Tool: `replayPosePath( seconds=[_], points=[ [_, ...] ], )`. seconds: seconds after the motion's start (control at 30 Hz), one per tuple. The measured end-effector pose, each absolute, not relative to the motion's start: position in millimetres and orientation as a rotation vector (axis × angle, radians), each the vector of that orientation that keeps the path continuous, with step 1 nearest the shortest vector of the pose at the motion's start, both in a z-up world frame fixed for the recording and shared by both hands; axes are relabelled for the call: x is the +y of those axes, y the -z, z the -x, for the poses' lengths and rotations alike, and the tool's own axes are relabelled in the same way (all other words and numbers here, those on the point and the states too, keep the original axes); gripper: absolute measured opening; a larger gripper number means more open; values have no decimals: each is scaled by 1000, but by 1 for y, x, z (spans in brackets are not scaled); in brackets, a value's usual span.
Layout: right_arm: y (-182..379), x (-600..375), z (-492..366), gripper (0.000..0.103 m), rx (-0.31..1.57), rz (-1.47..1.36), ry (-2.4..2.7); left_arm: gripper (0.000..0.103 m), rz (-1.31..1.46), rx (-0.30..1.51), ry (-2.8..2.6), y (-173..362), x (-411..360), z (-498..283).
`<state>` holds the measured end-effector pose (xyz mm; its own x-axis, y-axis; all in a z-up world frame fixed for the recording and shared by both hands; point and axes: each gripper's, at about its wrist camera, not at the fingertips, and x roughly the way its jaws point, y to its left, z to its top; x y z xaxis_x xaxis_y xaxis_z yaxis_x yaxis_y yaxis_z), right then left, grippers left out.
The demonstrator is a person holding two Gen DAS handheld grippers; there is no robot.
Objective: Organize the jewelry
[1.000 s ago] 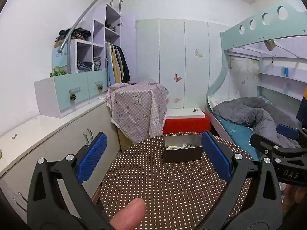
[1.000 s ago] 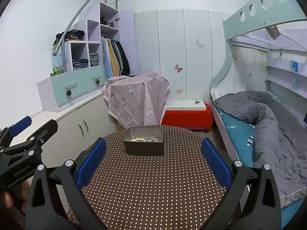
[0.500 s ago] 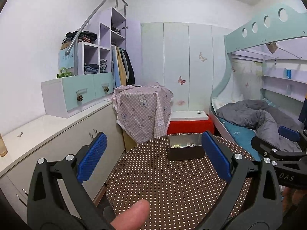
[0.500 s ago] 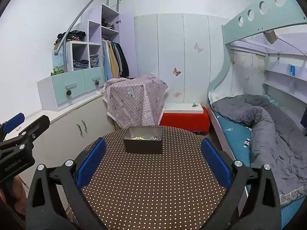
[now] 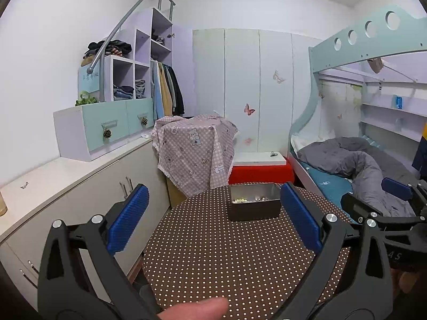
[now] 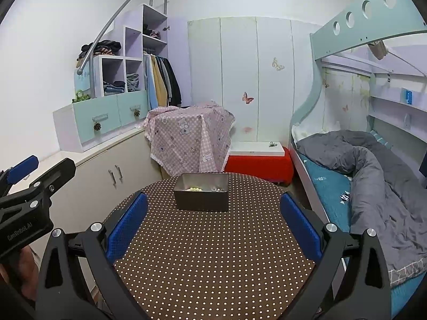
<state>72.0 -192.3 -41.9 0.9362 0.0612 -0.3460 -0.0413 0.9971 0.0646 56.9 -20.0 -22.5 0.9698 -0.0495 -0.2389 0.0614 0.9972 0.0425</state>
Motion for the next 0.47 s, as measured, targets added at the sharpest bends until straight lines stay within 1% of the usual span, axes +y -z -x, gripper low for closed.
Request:
replayPosePath(
  seconds=[0.47],
  points=[
    [40, -189, -71, 96, 350, -53, -59, 97, -49, 228, 37, 25, -20, -53]
  ],
)
